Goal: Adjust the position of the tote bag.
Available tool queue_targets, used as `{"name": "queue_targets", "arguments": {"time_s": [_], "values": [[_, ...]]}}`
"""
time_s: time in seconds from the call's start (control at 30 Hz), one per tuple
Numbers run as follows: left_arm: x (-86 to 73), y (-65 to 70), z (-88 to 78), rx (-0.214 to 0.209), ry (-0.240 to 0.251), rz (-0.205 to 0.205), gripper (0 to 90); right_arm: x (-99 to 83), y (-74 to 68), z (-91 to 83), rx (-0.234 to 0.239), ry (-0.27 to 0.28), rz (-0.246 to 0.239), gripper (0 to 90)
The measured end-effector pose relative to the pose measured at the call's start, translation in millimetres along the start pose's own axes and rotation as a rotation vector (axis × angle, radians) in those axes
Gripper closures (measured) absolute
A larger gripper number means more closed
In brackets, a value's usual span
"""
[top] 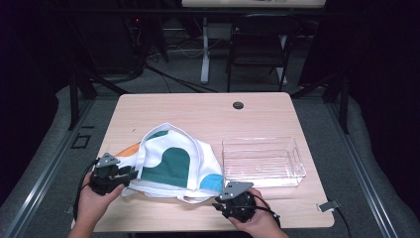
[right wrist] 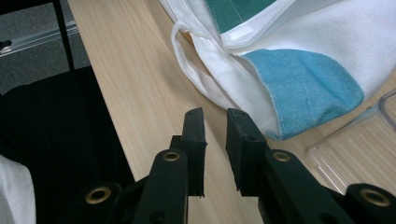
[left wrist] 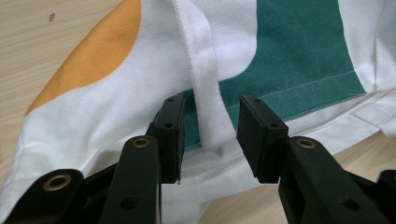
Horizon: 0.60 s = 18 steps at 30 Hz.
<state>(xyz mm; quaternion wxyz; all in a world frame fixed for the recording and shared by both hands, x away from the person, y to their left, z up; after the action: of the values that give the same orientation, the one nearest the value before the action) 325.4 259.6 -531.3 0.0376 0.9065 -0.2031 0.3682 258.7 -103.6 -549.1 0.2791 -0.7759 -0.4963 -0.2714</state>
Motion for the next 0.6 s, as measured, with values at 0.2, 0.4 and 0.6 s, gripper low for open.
{"name": "queue_targets", "arguments": {"time_s": [0.2,0.4,0.6], "values": [[5.3,-0.7,8.5,-0.001,-0.024,0.000,59.9,-0.7,-0.8,0.9,-0.002,-0.001,-0.008,76.8],[9.2,-2.2,17.1,-0.045,-0.082,-0.009,57.4,-0.3,0.6,0.6,0.007,0.004,-0.006,75.9],[9.5,-0.7,20.5,-0.074,-0.102,-0.003,57.2,-0.3,-0.6,3.0,0.009,0.012,-0.005,75.3]]}}
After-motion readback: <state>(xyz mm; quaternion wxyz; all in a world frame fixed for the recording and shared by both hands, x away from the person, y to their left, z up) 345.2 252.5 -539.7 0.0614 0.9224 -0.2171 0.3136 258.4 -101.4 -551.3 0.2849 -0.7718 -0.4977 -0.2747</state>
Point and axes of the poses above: each handheld gripper's, and its own axes: z roughly forward along the jaws, x roughly out of its top, y roughly to its right, the point moved 3 cm from there along z, roughly forward along the jaws, and after that the axes turned 12 degrees about x, right-handed, at the moved point
